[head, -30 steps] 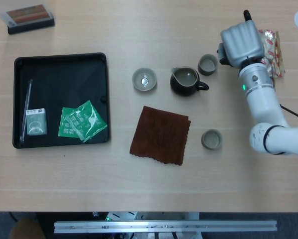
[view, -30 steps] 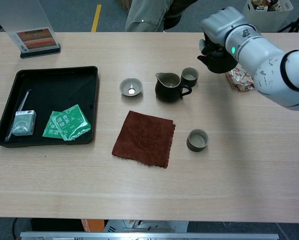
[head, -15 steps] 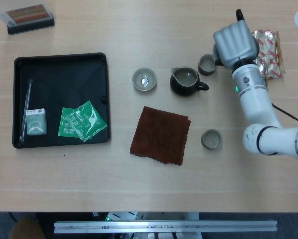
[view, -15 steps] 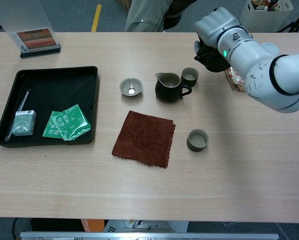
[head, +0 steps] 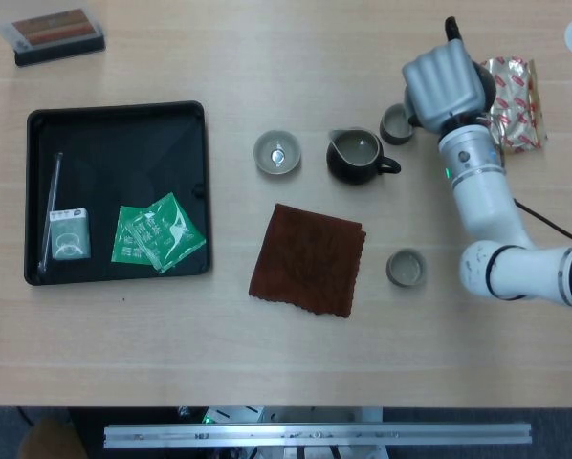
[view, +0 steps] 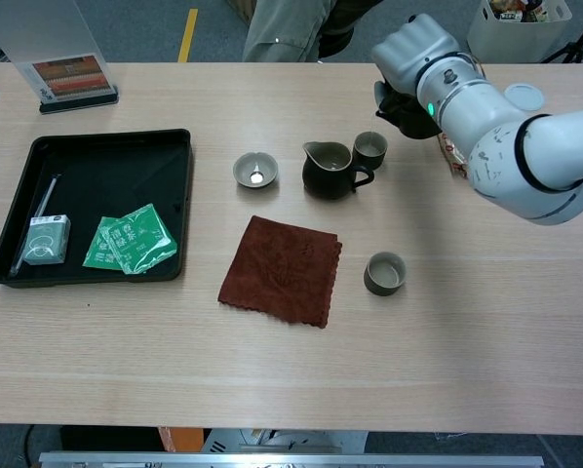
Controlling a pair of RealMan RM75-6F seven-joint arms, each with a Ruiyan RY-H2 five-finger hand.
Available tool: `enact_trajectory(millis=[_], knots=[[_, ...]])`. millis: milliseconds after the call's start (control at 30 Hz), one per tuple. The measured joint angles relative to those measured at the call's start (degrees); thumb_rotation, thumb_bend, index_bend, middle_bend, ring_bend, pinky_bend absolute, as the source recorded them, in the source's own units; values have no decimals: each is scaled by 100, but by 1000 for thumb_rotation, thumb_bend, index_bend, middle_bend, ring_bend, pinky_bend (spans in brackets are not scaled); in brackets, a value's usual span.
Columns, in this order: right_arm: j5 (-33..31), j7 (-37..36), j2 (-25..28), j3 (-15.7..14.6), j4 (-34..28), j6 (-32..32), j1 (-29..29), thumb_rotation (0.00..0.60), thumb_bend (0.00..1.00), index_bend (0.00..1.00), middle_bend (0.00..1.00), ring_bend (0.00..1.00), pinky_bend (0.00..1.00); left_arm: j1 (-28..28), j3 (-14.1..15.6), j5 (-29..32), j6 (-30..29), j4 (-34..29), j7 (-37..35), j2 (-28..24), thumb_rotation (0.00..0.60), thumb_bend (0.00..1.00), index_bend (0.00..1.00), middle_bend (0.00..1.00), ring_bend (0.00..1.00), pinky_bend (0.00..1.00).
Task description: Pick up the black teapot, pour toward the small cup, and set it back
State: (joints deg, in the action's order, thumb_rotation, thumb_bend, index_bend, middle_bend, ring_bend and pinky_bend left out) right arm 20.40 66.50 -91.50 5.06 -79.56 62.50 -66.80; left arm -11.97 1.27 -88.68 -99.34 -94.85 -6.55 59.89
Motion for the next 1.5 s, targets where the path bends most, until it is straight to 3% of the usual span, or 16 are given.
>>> enact_trajectory(millis=[1033,1500], knots=[[105,503,-37,65,-147,162,86,369,818,924,871,868,129,-10,-14,5,30,74,-19,60,600,218,21,0,0,0],[326,-236,-43,232,-207,98,389,384,798,924,870,867,129,-10,-19,3,36,83,-39,42,600,218,21,0,0,0]])
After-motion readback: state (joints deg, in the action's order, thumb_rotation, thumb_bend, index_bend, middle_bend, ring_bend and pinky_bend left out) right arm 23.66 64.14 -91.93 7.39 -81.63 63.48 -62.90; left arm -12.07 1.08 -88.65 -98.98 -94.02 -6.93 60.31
